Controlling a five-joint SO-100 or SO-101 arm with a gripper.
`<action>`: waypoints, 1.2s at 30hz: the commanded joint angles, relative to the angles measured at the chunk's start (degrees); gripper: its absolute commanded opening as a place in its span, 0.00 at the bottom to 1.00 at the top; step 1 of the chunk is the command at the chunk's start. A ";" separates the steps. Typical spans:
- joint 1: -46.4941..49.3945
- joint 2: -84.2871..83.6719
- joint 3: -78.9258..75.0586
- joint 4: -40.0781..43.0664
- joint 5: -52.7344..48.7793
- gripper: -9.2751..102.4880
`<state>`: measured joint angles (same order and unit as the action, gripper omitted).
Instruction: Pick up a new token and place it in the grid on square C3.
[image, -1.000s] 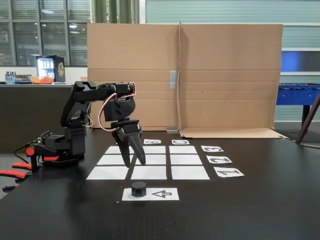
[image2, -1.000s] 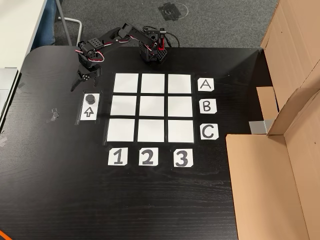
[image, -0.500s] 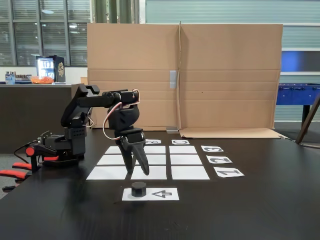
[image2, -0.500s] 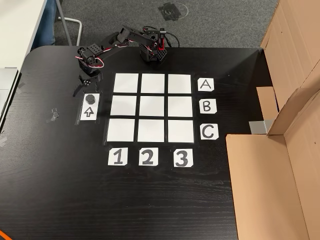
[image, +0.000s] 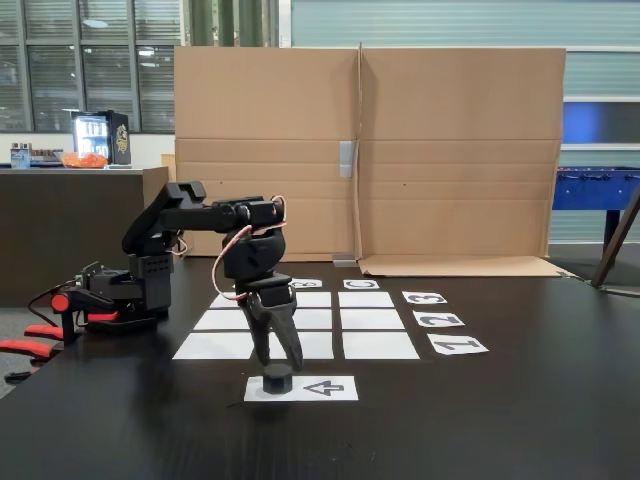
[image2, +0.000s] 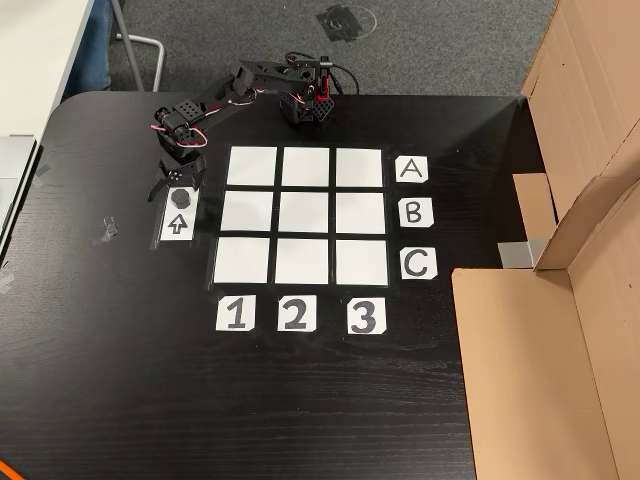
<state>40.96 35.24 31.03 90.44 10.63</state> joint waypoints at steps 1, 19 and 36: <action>-0.62 -0.18 -2.46 0.18 0.44 0.52; -1.23 -3.34 -5.19 -0.35 -0.44 0.11; -0.53 7.47 1.32 -0.97 -0.88 0.08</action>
<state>40.25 35.42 30.67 90.44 10.11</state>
